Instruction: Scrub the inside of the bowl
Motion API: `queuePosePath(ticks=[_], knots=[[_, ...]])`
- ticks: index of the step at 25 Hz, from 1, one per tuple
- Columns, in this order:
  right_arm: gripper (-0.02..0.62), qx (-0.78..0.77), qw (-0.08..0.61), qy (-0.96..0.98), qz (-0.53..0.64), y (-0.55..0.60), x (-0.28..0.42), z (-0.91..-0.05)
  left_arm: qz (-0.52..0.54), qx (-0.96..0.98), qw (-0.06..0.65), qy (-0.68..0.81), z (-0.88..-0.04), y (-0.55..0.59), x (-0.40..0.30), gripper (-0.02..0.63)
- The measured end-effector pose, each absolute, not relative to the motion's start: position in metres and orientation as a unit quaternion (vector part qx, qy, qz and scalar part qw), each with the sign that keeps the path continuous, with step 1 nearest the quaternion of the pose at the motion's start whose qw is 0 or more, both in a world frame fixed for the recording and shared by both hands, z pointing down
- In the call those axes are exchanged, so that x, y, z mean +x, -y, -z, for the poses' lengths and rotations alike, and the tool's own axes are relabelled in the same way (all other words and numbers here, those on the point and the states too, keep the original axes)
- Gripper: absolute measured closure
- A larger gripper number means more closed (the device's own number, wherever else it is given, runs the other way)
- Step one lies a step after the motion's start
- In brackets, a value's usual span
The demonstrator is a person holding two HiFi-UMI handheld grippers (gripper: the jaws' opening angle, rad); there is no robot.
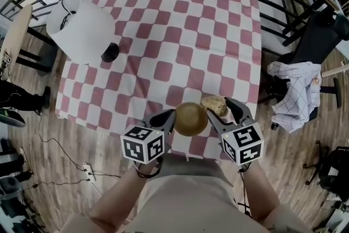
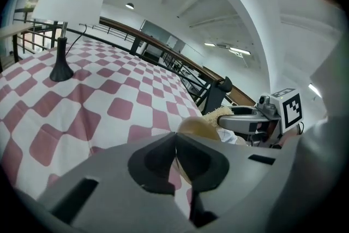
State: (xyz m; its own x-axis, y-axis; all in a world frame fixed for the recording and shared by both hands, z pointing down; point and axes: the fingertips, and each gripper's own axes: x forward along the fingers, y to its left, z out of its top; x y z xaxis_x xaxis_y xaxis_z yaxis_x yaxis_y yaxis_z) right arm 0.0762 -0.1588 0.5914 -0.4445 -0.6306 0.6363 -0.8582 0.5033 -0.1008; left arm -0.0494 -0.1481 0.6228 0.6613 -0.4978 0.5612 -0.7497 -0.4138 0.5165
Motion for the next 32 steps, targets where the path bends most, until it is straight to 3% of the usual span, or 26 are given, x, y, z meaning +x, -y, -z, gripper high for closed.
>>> queuePosePath(ticks=[19, 32], knots=[[0.344, 0.447, 0.313, 0.811, -0.212, 0.127, 0.095, -0.665, -0.175, 0.792, 0.419, 0.407, -0.700, 0.135, -0.046, 0.591], [0.344, 0.475, 0.287, 0.817, -0.160, 0.134, 0.099, -0.618, -0.143, 0.785, 0.393, 0.456, -0.661, 0.131, -0.066, 0.546]])
